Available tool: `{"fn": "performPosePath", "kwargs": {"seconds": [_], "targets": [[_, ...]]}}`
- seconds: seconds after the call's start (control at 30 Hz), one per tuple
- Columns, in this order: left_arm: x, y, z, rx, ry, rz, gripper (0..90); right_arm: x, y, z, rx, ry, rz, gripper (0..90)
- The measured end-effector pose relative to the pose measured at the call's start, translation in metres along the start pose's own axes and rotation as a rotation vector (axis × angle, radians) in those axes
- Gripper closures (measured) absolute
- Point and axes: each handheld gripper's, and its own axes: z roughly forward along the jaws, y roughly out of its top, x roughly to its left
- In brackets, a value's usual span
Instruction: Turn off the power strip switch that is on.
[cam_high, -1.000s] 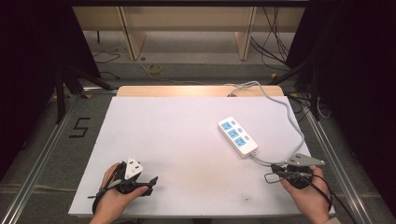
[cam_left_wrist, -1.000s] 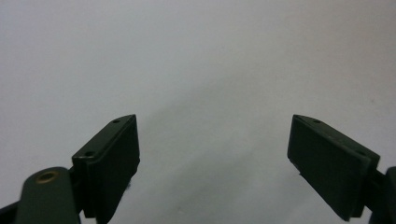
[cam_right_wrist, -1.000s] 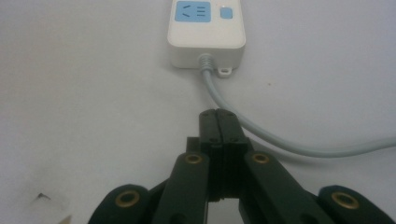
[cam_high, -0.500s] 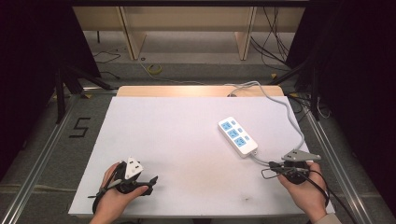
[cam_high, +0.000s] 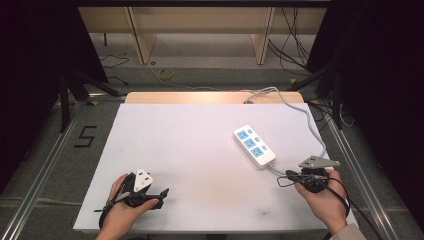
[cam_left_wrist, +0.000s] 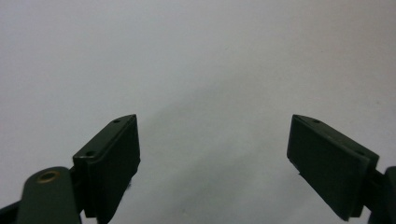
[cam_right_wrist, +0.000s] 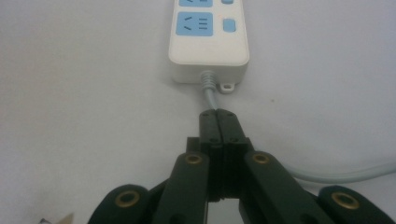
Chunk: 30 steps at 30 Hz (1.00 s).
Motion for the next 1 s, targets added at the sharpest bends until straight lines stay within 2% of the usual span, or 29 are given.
{"fn": "performPosePath", "kwargs": {"seconds": [1.0], "targets": [[-0.001, 0.001, 0.001, -0.002, 0.004, 0.004, 17.0, -0.002, 0.016, 0.008, 0.019, -0.006, -0.001, 90.0]]}}
